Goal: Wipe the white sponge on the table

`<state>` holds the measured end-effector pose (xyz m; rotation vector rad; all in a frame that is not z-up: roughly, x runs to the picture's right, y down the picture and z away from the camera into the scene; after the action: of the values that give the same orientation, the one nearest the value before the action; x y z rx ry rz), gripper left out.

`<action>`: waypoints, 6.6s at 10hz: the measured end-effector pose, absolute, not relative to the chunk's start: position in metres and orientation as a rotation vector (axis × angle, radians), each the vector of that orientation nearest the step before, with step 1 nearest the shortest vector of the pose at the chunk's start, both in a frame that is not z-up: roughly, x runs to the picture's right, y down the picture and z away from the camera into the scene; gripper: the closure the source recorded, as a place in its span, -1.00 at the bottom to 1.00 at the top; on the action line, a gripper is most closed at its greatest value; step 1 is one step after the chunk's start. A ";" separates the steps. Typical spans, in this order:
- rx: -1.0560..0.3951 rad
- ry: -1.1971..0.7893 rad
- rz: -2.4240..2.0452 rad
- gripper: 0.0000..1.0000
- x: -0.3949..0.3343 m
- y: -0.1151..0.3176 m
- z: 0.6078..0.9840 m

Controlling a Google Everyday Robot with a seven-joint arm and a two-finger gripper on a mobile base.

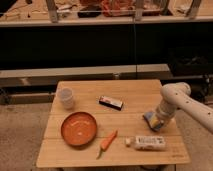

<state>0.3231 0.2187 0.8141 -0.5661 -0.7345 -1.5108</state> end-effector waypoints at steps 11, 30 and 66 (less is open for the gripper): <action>-0.591 -0.672 -1.374 0.25 0.326 0.144 0.874; -0.570 -0.763 -1.536 0.25 0.315 0.215 0.815; -0.545 -0.695 -1.366 0.25 0.354 0.168 0.857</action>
<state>0.3544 0.1680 0.8565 -0.5451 -0.6947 -1.3656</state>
